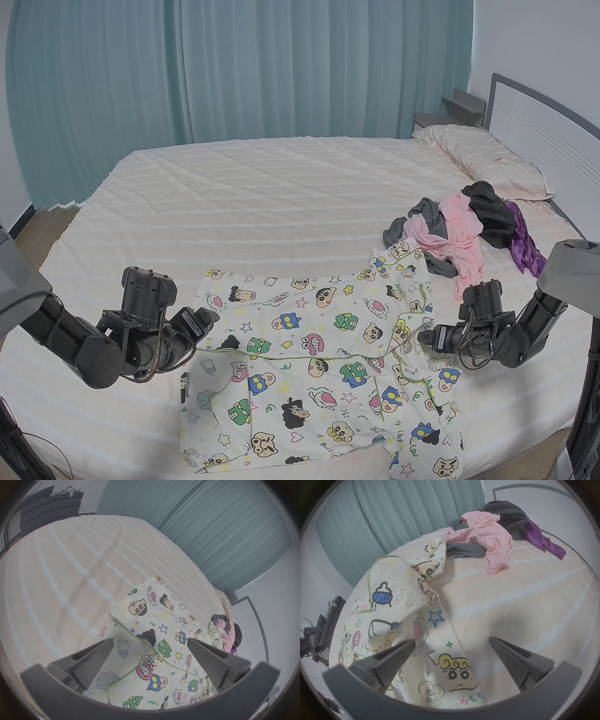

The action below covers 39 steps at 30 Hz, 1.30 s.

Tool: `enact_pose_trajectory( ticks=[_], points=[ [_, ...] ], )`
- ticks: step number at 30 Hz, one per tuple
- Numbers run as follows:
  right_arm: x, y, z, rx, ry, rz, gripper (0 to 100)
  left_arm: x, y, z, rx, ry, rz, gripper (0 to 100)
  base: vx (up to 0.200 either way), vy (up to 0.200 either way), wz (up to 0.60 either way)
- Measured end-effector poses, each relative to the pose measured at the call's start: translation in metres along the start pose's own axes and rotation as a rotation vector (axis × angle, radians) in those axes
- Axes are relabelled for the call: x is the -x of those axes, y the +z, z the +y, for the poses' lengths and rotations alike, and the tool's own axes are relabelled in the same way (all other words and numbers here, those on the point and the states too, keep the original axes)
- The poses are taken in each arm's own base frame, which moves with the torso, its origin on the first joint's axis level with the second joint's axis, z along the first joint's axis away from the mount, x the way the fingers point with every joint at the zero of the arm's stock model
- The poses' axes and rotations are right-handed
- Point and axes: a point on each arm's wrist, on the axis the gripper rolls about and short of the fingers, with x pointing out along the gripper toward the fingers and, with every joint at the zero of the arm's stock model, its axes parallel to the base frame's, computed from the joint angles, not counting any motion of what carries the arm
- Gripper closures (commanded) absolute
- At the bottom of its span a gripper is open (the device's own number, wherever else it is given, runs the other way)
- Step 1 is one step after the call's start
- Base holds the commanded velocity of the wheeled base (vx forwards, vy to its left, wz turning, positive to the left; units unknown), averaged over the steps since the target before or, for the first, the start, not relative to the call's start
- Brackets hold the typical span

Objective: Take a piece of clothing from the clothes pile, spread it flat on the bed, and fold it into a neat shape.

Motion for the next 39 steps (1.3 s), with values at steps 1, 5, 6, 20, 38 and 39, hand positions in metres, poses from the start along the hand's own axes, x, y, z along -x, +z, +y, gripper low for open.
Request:
enact_pose_trajectory(
  ticks=[1, 5, 6, 20, 38, 39],
  points=[
    [0.0, -0.001, 0.001, 0.003, 0.002, 0.002, 0, 0.0, 0.0, 0.0, 0.0, 0.0, -0.001, 0, 0.0, 0.0, 0.0],
    [-0.002, -0.003, 0.004, 0.009, 0.01, 0.01, 100, 0.0, 0.0, 0.0, 0.0, 0.001, -0.001, 0, 0.0, 0.0, 0.0],
    [-0.002, -0.003, 0.004, 0.007, 0.01, 0.011, 100, 0.0, 0.0, 0.0, 0.0, 0.001, -0.001, 0, 0.0, 0.0, 0.0],
    [0.002, -0.003, -0.003, -0.067, 0.0, 0.013, 100, 0.0, 0.0, 0.0, 0.0, 0.001, 0.0, 0, 0.0, 0.0, 0.0],
    [0.025, 0.014, -0.054, -0.178, -0.108, -0.052, 100, 0.001, -0.003, 0.0, -0.012, 0.004, 0.005, 0, 0.0, 0.0, 0.0],
    [0.026, 0.014, -0.057, -0.188, -0.117, -0.054, 100, 0.001, -0.004, 0.001, -0.014, 0.006, 0.006, 0, 0.0, 0.0, 0.0]
  ],
)
